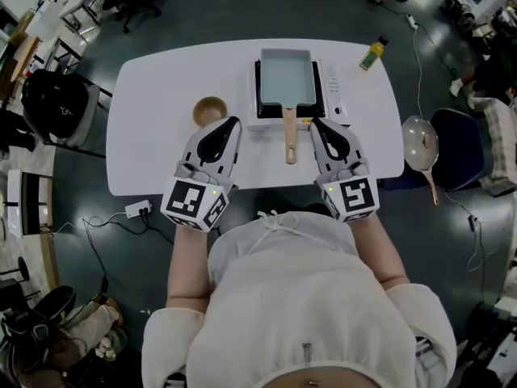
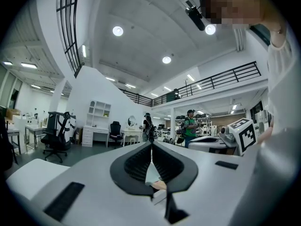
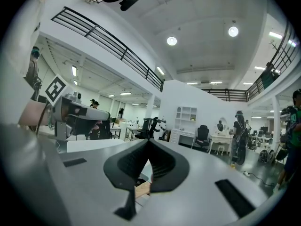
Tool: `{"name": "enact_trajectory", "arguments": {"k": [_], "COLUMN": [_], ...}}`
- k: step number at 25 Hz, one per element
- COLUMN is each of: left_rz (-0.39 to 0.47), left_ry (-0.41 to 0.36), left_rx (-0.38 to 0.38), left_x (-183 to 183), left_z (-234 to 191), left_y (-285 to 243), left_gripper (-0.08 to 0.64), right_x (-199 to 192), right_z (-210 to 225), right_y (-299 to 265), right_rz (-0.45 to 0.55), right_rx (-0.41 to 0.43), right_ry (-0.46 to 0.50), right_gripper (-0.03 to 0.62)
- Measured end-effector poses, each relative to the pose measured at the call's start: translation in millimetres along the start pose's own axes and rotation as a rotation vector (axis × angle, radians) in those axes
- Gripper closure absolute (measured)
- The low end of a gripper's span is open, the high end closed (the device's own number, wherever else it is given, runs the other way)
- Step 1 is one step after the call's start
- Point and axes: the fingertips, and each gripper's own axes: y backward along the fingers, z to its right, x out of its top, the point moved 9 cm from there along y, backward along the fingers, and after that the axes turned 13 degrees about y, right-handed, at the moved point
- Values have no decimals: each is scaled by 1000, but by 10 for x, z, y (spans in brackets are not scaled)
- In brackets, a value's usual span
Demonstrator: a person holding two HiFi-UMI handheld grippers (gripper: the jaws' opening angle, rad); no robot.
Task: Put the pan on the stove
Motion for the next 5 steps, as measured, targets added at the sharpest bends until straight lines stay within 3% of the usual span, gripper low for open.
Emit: {"name": "enact_trajectory", "arguments": {"k": [5], "left_rz": [11], "left_ry": [-2], "left_rx": [10], "left_x": [39], "left_z": [-34], "left_y": [51], "left_gripper": [535], "right_x": [20], "right_z": [-48], "right_y": [-2], "right_rz": [4], "right_rx": [-7], "right_ry": [1], "right_gripper": [591]}}
